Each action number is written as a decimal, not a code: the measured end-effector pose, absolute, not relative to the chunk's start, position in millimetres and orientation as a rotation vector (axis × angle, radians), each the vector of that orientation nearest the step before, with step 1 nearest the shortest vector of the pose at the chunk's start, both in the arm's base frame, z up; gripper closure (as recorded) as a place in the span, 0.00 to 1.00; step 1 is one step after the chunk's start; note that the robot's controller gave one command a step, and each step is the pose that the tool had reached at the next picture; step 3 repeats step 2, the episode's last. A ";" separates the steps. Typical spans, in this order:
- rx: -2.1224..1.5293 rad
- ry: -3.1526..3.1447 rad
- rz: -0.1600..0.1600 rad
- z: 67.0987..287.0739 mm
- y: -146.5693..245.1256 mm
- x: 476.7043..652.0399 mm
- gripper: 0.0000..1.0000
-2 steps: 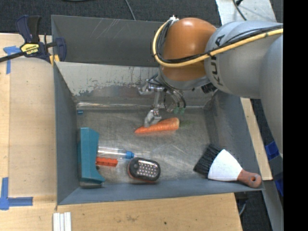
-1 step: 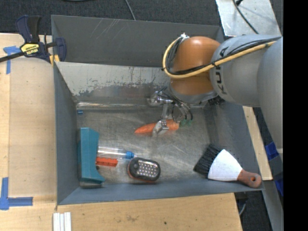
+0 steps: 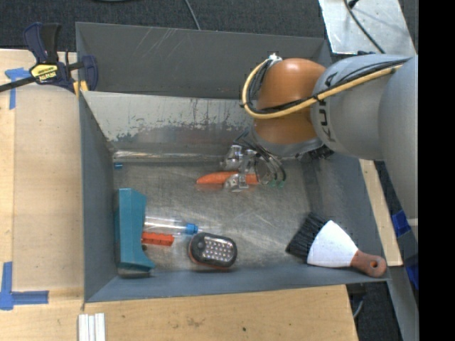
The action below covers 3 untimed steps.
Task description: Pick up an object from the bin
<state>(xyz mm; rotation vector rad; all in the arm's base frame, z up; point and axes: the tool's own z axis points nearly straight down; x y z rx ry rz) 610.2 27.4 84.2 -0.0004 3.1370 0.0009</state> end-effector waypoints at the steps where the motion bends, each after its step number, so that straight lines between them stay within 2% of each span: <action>1: 0.000 3.137 0.001 84.2 27.2 610.1 1.00; 2: -0.100 3.135 0.000 219.8 18.0 615.1 1.00; 3: -0.100 3.135 0.000 219.8 18.0 615.1 1.00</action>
Offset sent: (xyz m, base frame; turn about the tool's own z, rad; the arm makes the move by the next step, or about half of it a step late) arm 0.0037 -0.0088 0.1344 -0.0647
